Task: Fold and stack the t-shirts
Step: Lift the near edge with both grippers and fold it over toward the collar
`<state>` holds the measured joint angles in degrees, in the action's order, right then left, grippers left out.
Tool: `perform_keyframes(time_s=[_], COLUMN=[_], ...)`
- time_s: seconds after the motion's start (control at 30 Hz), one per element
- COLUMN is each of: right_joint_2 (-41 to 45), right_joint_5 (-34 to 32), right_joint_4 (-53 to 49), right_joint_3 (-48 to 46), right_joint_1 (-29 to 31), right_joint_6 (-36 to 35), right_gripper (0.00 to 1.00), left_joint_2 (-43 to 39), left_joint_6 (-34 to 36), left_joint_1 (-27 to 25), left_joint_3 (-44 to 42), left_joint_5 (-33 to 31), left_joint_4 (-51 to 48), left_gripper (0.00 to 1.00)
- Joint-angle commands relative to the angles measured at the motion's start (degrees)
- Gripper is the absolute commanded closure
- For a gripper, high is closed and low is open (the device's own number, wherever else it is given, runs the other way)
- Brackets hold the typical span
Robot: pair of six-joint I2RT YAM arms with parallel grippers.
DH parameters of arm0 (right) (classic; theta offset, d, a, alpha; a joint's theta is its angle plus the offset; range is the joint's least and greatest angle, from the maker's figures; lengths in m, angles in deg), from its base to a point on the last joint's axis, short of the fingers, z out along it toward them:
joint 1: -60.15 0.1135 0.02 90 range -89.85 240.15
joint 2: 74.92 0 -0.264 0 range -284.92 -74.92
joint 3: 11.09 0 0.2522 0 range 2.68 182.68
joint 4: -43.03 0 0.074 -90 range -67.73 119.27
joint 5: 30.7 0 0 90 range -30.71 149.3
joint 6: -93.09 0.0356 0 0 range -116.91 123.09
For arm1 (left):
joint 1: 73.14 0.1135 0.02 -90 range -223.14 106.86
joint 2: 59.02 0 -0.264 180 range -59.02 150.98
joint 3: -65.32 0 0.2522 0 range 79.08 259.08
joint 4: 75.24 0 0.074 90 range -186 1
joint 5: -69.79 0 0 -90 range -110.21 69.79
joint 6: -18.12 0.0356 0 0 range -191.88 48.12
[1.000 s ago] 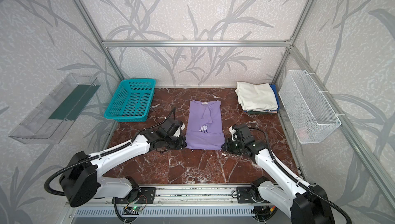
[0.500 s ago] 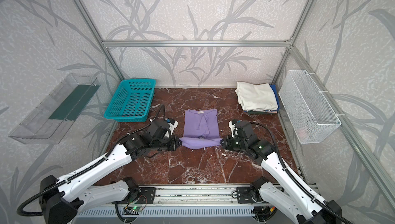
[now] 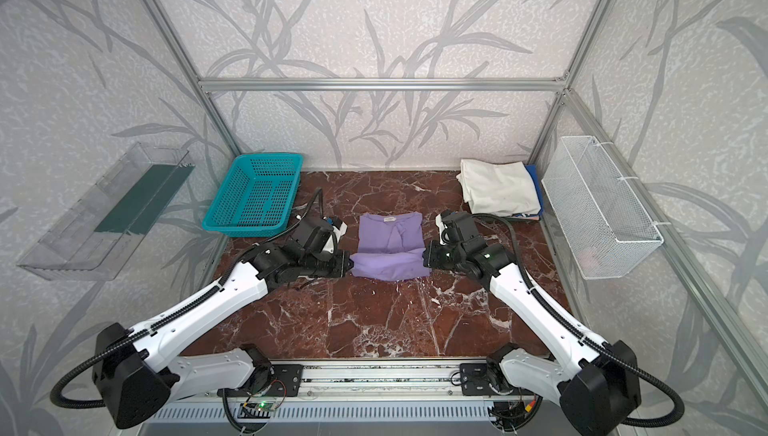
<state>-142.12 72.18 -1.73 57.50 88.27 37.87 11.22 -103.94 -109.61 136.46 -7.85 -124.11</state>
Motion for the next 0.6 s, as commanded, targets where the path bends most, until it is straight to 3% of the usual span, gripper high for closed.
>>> perform_keyframes(time_s=[0.0,0.57], right_joint_2=[-3.00,-21.07], right_joint_5=[-1.20,1.31], right_joint_4=[2.52,7.55], right_joint_3=[2.84,12.02], right_joint_1=[-0.67,-6.77], right_joint_6=[-2.66,-4.39], right_gripper=[1.00,1.00], left_joint_2=[1.82,18.07], left_joint_6=[2.51,2.73], left_joint_1=[2.19,10.17], left_joint_3=[2.40,9.15], left_joint_5=[1.55,6.21], left_joint_4=[2.40,16.88], left_gripper=[1.00,1.00])
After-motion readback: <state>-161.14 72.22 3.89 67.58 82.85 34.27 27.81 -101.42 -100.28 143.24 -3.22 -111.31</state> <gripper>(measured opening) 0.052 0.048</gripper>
